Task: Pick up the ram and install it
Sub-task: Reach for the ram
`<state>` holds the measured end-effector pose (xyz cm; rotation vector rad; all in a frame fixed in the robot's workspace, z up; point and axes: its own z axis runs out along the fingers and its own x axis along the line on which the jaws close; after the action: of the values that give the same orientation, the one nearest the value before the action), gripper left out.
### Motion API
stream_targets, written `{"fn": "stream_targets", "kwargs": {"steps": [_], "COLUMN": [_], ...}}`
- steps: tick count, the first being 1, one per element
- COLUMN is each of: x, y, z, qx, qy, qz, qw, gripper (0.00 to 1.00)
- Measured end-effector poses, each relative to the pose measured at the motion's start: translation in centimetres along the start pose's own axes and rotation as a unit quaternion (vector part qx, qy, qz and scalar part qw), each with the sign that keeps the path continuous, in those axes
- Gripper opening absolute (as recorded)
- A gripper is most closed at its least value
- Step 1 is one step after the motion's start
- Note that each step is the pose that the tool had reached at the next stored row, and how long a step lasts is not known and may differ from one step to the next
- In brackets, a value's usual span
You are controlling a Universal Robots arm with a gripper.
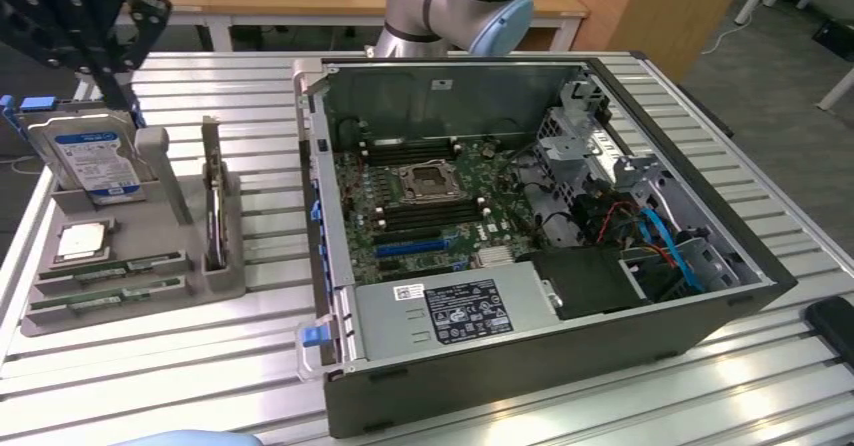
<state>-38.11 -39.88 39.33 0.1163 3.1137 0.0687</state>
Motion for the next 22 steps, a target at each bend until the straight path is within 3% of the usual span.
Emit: {"fn": "stream_targets", "kwargs": {"steps": [7,16,22], "x": [3.0,3.1,4.1], "y": [-0.22,-0.23,-0.30], "z": [-0.08,-0.09,-0.10], "qx": [0.0000,0.0000,0.0000], "qy": [0.0000,0.0001,0.0000], "qz": [0.000,0.000,0.000], "qw": [1.0000,1.0000,1.0000], "gripper": [0.10,0.10,0.10]}}
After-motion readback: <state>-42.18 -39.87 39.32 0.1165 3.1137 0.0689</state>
